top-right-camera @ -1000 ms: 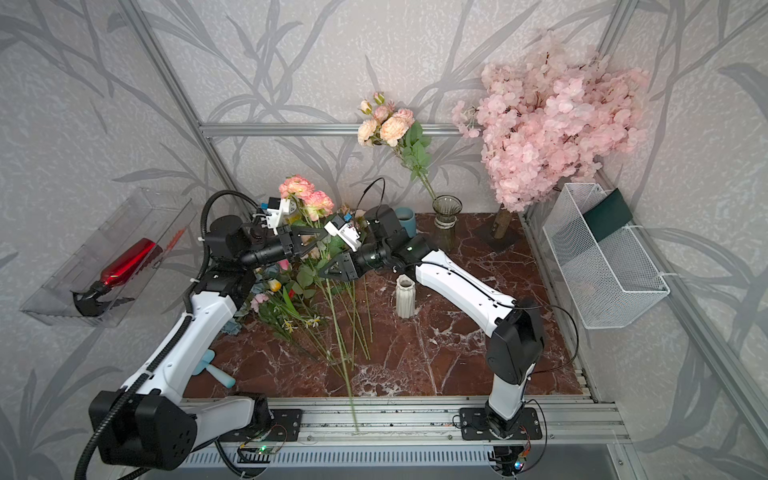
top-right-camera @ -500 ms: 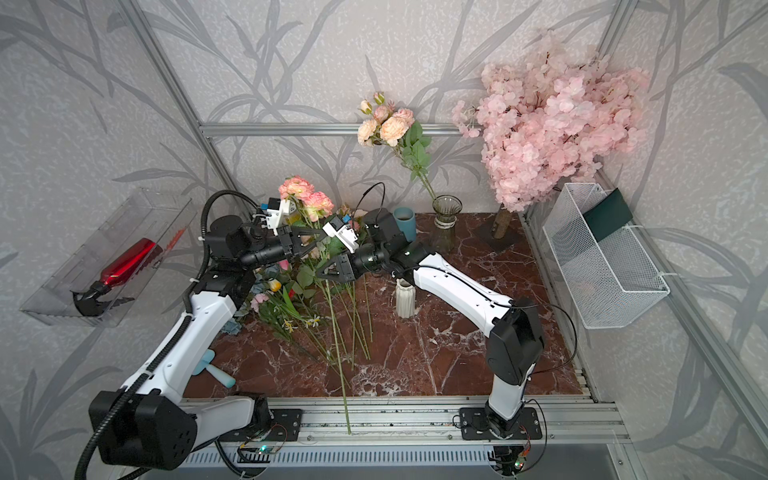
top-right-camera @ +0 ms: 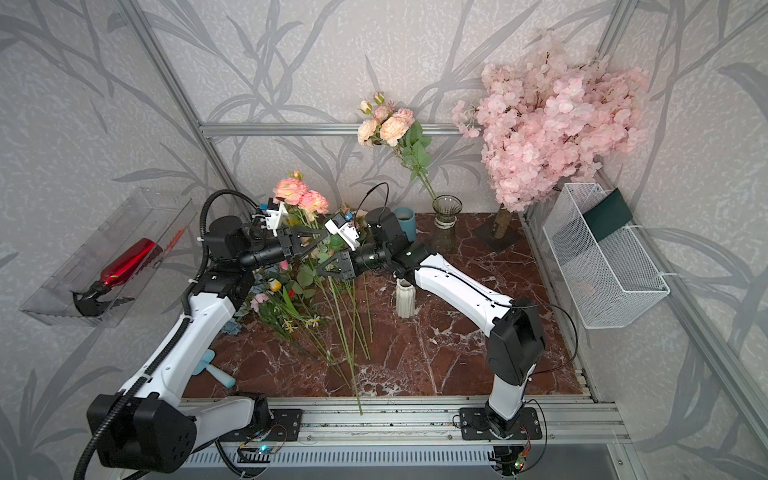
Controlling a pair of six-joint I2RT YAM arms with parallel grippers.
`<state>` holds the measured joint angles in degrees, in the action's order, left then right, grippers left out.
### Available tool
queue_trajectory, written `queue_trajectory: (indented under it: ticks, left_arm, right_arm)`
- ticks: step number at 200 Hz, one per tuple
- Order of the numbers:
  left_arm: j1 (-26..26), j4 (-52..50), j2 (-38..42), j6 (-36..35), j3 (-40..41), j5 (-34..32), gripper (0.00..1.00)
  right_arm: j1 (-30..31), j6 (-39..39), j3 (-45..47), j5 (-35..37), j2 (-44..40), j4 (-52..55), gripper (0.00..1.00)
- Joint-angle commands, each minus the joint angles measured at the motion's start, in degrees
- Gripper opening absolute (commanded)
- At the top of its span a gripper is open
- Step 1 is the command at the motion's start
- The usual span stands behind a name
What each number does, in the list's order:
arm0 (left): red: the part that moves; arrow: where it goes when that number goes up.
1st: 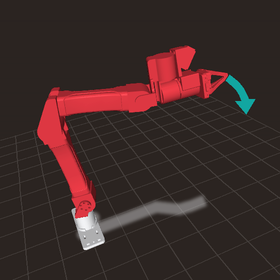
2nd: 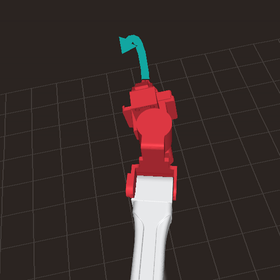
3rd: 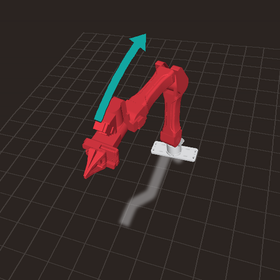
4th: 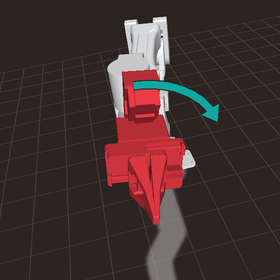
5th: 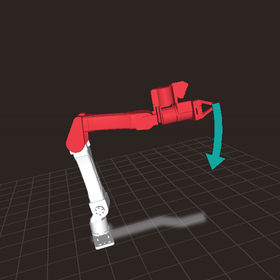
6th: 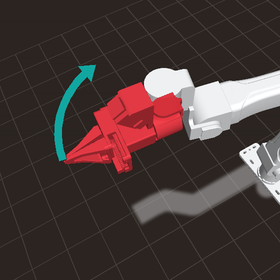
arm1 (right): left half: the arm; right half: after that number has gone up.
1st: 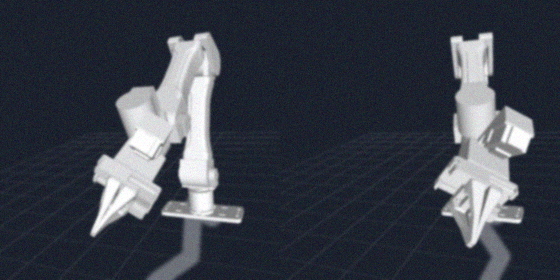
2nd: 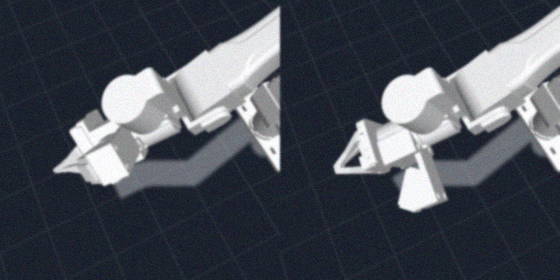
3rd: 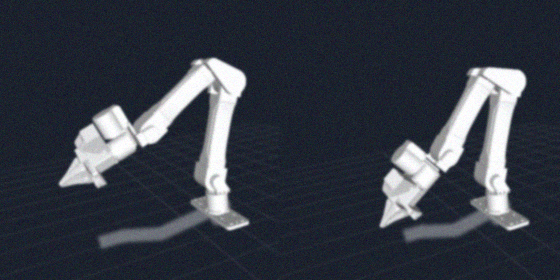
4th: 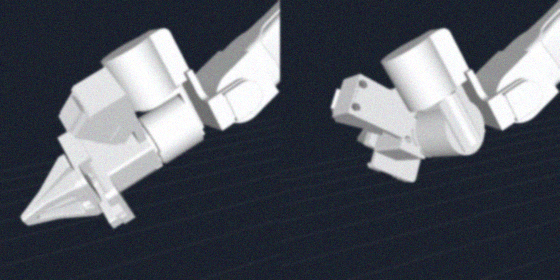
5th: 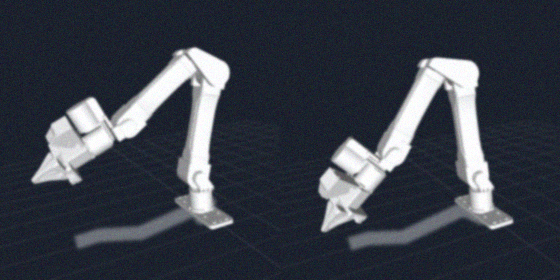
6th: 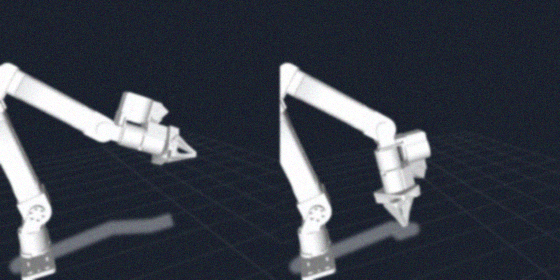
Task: Place the pink flowers into the vase
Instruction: Pick up the flower at the center of the board, then place the flower in the vase.
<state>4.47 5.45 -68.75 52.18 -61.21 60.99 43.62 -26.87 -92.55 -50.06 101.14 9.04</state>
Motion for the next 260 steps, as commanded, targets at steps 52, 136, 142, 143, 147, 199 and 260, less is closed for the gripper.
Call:
queue_trajectory:
  ticks: [52, 136, 142, 143, 147, 199, 260]
  left_arm:
    - [0.07, -26.59, 4.60, -17.02, -7.74, -14.13, 0.81]
    - [-0.29, -36.65, 5.75, -25.46, -3.27, -28.60, 0.80]
    - [-0.41, -36.96, 5.66, -25.47, -3.09, -29.32, 0.80]
    - [-0.46, -36.98, 5.61, -25.51, -3.06, -29.51, 0.80]
    - [-0.55, -37.08, 5.67, -25.58, -2.96, -30.07, 0.79]
    - [-1.06, -37.54, 5.99, -25.29, -1.56, -32.97, 0.79]
    - [-1.96, -36.57, 6.19, -24.56, -0.76, -32.00, 0.79]
  right_arm:
    - [-0.01, 6.84, -4.02, 11.45, -3.03, 4.66, 0.00]
    - [1.11, 16.99, -11.21, 33.73, -1.98, 3.20, 0.00]
    - [1.20, 17.64, -12.01, 34.73, -1.68, 2.99, 0.00]
    - [1.21, 17.73, -12.11, 34.88, -1.67, 2.95, 0.00]
    - [1.30, 18.15, -12.46, 35.46, -1.55, 2.65, 0.00]
    - [3.90, 27.87, -8.98, 46.25, -3.05, -9.59, 0.00]
    - [4.31, 40.19, -8.26, 58.85, -5.12, -21.84, 0.00]
